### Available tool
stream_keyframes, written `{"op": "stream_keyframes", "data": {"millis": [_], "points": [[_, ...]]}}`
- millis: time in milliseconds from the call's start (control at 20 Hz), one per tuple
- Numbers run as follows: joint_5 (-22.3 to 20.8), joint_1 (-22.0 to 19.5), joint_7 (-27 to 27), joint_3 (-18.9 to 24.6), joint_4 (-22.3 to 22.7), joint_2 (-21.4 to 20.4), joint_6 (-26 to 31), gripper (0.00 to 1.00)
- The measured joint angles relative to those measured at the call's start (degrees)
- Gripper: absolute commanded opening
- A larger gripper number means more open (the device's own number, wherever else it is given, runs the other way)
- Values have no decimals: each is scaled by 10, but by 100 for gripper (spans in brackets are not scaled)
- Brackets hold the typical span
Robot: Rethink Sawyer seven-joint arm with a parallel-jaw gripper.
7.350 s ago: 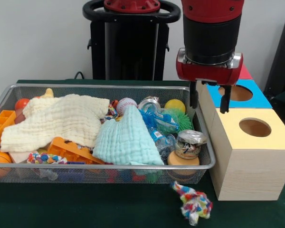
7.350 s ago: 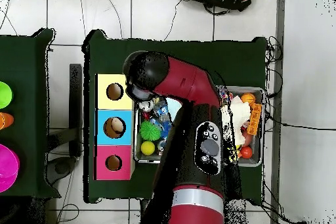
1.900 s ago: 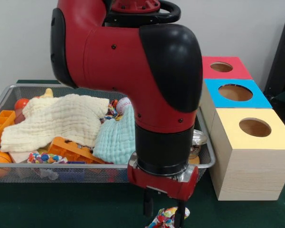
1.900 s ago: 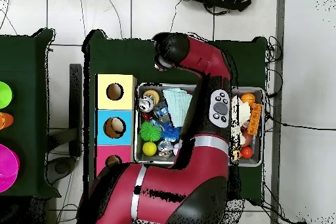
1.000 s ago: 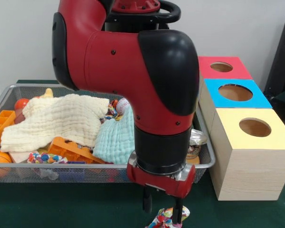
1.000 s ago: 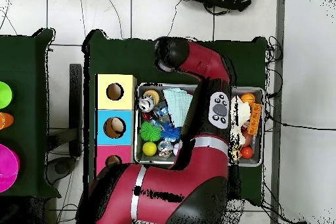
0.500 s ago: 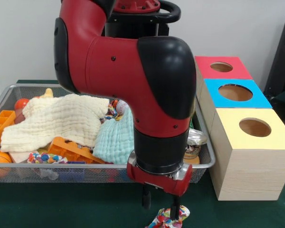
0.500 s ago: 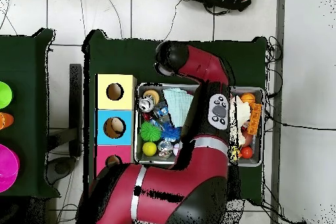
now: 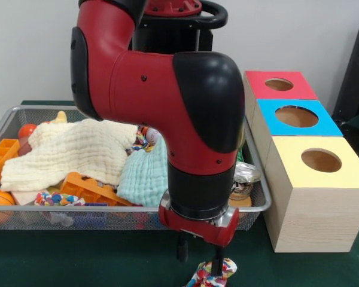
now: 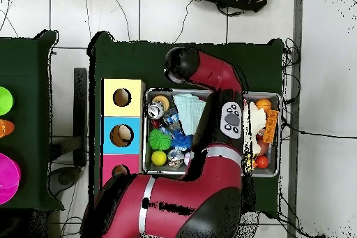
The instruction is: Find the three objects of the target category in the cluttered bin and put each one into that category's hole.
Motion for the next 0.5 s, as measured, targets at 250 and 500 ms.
{"op": "stream_keyframes", "data": {"millis": [250,500], "points": [[-2,3,0,0,11,-2,-27,100],[-2,9,0,0,11,-2,-44,100]]}}
